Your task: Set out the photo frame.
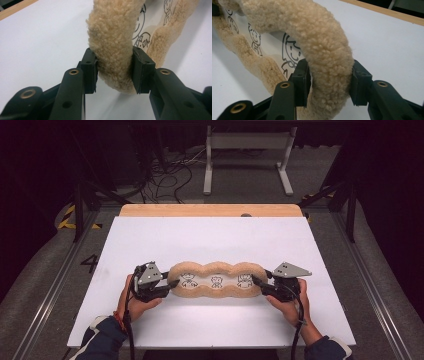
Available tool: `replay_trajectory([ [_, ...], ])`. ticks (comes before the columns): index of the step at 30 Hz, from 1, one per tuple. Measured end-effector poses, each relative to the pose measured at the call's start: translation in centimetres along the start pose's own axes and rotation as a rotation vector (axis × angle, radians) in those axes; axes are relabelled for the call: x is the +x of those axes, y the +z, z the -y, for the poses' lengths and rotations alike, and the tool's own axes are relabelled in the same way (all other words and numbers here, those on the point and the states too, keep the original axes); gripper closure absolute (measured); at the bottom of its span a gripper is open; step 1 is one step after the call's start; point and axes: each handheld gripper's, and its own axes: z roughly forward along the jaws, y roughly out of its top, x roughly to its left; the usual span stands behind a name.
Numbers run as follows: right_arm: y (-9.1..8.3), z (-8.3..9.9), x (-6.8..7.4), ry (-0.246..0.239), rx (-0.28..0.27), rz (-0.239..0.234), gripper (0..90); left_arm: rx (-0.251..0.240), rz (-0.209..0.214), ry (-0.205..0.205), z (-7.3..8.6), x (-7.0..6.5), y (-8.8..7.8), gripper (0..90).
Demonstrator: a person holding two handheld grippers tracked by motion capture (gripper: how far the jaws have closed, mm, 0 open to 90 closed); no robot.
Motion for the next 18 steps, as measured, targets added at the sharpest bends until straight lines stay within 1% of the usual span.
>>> replay_trajectory([
  [3,-0.01,-0.01,0.09,-0.012,0.008,0.009,55.7,-0.002,-0.002,-0.003,0.02,-0.05,0.05,60.8],
  [8,0.04,-0.07,0.09,-0.01,0.019,0.016,52.3,-0.002,-0.007,0.005,-0.01,-0.05,0.03,60.0],
  [10,0.08,-0.25,0.04,0.0,0.026,0.019,49.1,-0.007,-0.01,0.006,-0.06,-0.06,0.0,56.9],
  [11,0.09,-0.39,0.0,0.016,0.025,0.014,48.5,-0.008,-0.01,0.009,-0.09,-0.08,0.0,56.8],
  [12,0.08,-0.6,-0.03,0.044,0.02,0.004,47.6,-0.009,-0.012,0.009,-0.1,-0.12,0.01,56.0],
  [13,0.07,-0.76,0.05,0.047,0.02,0.006,46.3,-0.011,-0.013,0.014,-0.12,-0.1,-0.01,55.0],
  [15,0.17,-0.93,0.25,0.02,0.028,0.017,42.7,-0.014,-0.018,0.014,-0.15,-0.16,-0.04,51.8],
  [18,0.4,-0.88,0.22,0.016,0.046,0.025,37.4,-0.016,-0.028,0.013,-0.19,-0.23,-0.06,44.2],
])
